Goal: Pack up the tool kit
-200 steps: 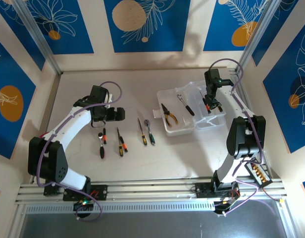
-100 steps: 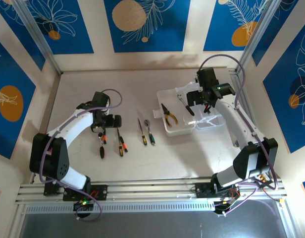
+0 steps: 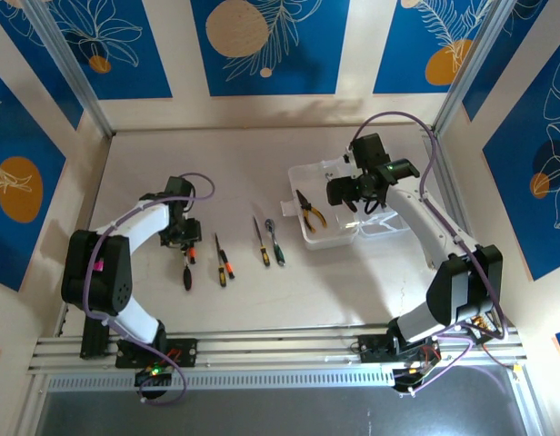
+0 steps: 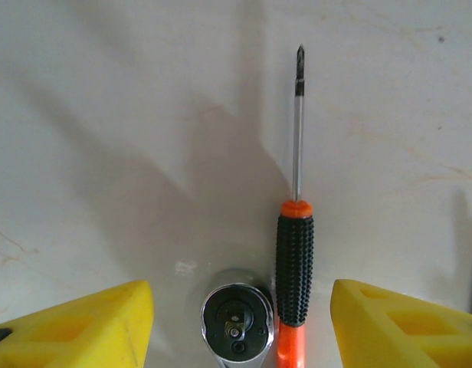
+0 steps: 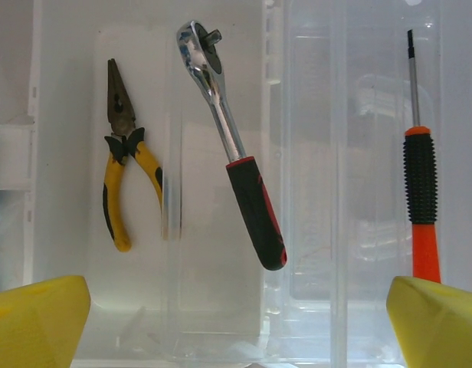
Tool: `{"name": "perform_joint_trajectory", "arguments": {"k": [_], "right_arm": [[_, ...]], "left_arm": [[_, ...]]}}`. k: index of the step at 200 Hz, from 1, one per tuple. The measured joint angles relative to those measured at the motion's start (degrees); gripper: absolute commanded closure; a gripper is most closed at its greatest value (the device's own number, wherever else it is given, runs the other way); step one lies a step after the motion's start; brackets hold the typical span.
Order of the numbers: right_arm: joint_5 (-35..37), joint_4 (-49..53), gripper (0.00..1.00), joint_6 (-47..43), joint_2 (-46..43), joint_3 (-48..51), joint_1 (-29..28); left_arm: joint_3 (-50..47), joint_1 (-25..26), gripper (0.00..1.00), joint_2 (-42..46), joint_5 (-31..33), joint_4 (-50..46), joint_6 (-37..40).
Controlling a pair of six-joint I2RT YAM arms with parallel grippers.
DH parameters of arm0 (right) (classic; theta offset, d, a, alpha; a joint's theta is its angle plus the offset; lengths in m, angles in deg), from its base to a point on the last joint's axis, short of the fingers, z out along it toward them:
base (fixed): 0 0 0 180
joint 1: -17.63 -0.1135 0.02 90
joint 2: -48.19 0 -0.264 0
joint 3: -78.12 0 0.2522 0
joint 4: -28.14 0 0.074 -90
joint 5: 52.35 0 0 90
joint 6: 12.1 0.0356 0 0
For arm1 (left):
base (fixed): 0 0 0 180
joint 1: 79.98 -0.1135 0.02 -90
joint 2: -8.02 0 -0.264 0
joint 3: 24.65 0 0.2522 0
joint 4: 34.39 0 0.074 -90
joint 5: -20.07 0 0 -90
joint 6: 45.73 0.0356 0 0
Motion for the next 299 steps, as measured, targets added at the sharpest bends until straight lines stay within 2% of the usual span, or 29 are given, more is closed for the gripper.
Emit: {"name": "perform_joint_trajectory", "arguments": {"k": [21, 39, 66, 112, 154, 166, 208, 240, 272, 299], "right_arm": [[-0.31, -0.35, 0.01, 0.04, 0.63, 0.0, -0.2], [-0.61, -0.59, 0.01, 0.24, 1.27, 0.0, -0.31], [-0.94, -0.74, 0.01, 0.44, 1.95, 0.0, -0.59], [-1.14, -1.14, 0.01, 0.63, 2.1, 0.0, -0.83], [-1.33, -1.46, 0.01, 0.9, 2.12, 0.0, -0.83], [-1.36, -1.68, 0.01, 0.9, 2.14, 0.0, -0.83], [-1.57, -2.01, 0.01, 0.9, 2.16, 0.0, -0.83], [-1.92, -2.01, 0.01, 0.92, 2.19, 0.0, -0.83], [-2.21, -2.01, 0.01, 1.09, 2.19, 0.0, -0.83], [-2.6, -1.99, 0.01, 1.11, 2.21, 0.0, -0.83]], "left_arm": [[-1.14, 0.0, 0.4, 0.02, 0.24, -0.07, -0.17], [-2.34, -0.07, 0.53, 0.09, 0.46, -0.13, -0.42], [-2.78, -0.44, 0.58, 0.39, 0.92, 0.02, -1.22], [-3.13, -0.81, 0.6, 0.39, 1.14, 0.0, -1.66], [-3.1, -0.87, 0.78, 0.07, 0.66, -0.17, -1.81], [-2.99, -0.87, 0.76, 0.04, 0.37, -0.2, -1.73], [-2.64, -1.11, 0.57, -1.36, -0.96, -0.35, -1.64], [-2.69, -1.14, 0.56, -2.69, -2.89, -0.13, -1.64], [-2.69, -1.29, 0.68, -2.71, -3.8, 0.02, -1.7], [-2.51, -1.29, 0.83, -2.51, -4.44, -0.11, -1.53]]}}
